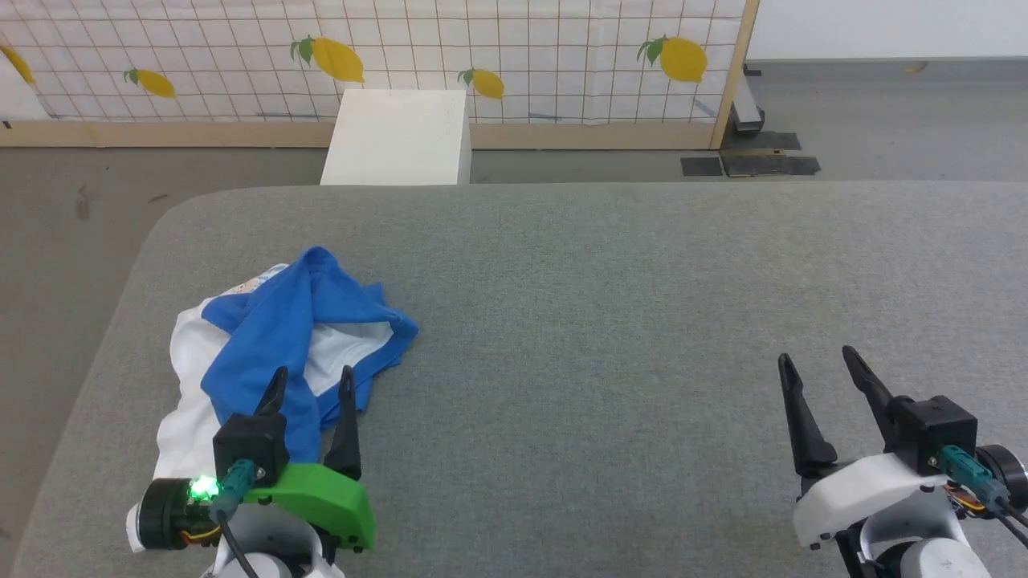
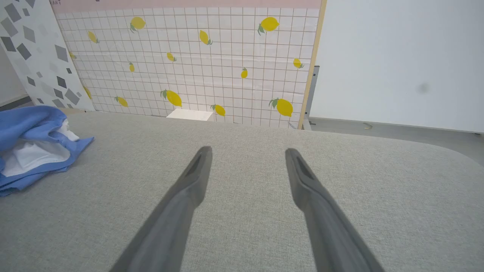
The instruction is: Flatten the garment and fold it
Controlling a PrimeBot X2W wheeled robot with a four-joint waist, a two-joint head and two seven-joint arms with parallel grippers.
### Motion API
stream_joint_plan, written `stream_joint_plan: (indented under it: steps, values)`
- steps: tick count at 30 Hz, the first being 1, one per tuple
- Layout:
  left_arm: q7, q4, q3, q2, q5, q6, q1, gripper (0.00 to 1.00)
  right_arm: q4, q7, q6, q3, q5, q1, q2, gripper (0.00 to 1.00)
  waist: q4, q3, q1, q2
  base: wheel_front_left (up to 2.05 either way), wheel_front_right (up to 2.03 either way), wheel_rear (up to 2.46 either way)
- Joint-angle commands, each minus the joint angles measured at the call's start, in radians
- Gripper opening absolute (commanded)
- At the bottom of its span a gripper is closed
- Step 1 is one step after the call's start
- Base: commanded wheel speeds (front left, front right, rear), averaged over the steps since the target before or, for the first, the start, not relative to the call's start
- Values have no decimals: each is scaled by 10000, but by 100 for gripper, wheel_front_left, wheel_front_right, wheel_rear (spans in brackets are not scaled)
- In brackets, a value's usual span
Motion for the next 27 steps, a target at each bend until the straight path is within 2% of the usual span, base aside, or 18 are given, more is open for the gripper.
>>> stream_joint_plan:
  steps: [1, 11, 27]
  values:
    - [-130, 56, -22, -8, -98, 18, -129, 100, 50, -133, -5, -60, 121, 108, 4, 100, 55, 25, 0, 0, 0, 0, 0]
    - [-334, 148, 83, -10, -244, 56, -178, 100, 203, -338, -7, -152, 92, 83, 4, 100, 575, 92, 0, 0, 0, 0, 0]
    - [-662, 297, 119, -14, -514, 154, -126, 100, 541, -667, -8, -310, 199, 158, 5, 100, 1856, 121, 0, 0, 0, 0, 0]
